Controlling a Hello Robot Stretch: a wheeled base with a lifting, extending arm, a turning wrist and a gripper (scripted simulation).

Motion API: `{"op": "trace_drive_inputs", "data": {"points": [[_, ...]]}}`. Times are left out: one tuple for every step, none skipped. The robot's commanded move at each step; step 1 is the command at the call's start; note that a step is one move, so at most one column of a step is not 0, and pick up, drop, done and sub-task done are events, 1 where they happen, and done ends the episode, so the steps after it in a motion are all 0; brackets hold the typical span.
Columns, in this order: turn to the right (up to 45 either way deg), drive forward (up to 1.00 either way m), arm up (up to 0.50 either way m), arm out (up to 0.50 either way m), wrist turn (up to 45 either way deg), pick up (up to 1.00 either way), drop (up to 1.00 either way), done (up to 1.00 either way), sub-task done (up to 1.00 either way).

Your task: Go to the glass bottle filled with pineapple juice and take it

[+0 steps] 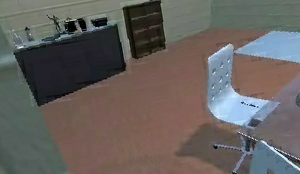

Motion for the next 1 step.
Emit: {"op": "trace_drive_inputs", "data": {"points": [[45.0, 0.00, 0.00, 0.00, 0.0, 0.00, 0.00, 0.00, 0.00]]}}
